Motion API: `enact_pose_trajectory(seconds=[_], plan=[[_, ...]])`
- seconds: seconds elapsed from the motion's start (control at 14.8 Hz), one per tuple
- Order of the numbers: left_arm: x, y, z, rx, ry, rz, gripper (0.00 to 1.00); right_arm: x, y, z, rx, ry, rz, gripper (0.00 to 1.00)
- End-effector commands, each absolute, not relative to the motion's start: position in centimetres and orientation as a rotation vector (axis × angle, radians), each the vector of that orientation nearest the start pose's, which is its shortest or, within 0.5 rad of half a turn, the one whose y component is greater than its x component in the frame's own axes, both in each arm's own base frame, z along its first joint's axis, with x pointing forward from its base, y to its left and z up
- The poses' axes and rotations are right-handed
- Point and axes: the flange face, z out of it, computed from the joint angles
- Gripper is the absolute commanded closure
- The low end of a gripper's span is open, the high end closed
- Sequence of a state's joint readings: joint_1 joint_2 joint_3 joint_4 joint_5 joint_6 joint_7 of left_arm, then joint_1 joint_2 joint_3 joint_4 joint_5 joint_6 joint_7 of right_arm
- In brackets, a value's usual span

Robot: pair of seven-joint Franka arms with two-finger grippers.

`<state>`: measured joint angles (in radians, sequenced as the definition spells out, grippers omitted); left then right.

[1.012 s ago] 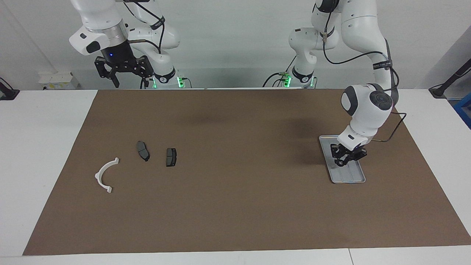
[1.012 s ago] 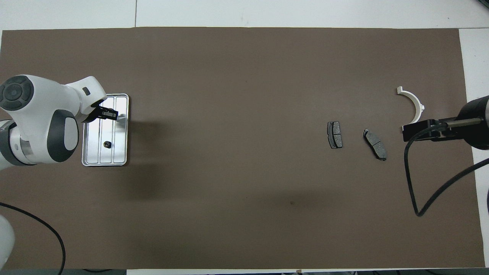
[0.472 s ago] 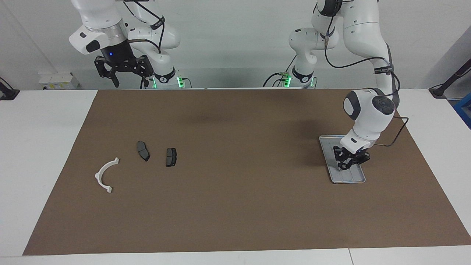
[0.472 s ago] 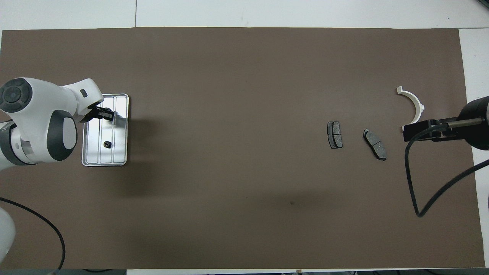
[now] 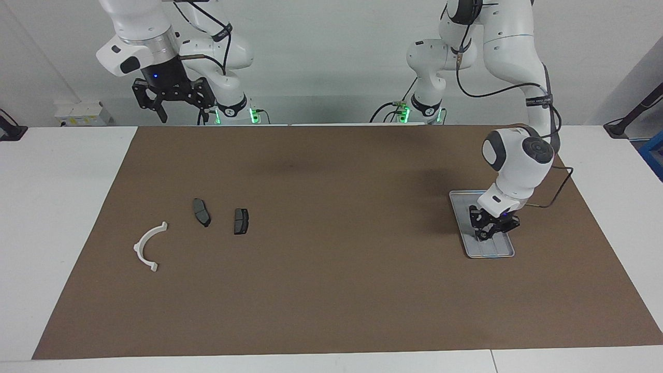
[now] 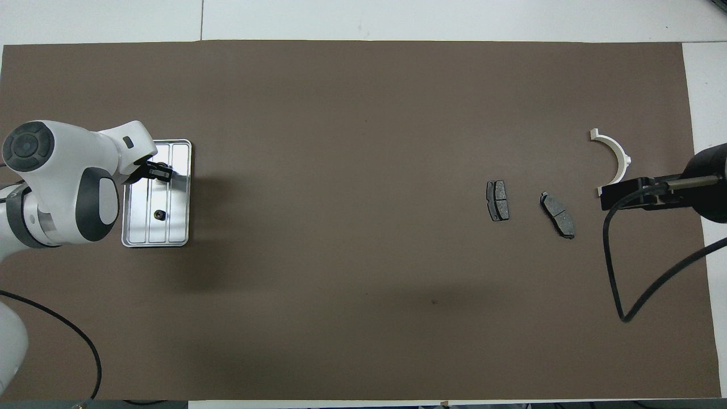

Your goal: Pick bearing gear from pile to tray

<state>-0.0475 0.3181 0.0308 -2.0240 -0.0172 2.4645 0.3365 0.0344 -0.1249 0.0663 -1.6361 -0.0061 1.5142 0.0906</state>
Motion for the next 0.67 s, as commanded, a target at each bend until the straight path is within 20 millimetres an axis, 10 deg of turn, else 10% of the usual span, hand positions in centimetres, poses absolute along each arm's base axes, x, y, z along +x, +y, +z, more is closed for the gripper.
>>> enact_pose_trajectory(seconds=[0.0, 0.34, 0.47, 0.61], plan=[[60.2, -1.2, 29.4, -3.051, 0.565, -0.202, 1.0, 50.3, 5.1, 66.0, -3.129, -0.001, 0.0, 0.0], [59.9, -0.7, 29.1, -3.05, 0.565, -0.199, 1.0, 50.3, 5.1, 66.0, -3.129, -0.001, 0.0, 0.0], [60.1, -0.3, 29.3, -3.049, 0.57, -0.197, 0.28, 50.3, 5.1, 66.0, -3.13, 0.001, 0.0, 0.0], [60.4, 0.5, 30.2, -3.053, 0.577, -0.156, 0.16, 50.3, 5.1, 66.0, -3.129, -0.001, 0.0, 0.0]])
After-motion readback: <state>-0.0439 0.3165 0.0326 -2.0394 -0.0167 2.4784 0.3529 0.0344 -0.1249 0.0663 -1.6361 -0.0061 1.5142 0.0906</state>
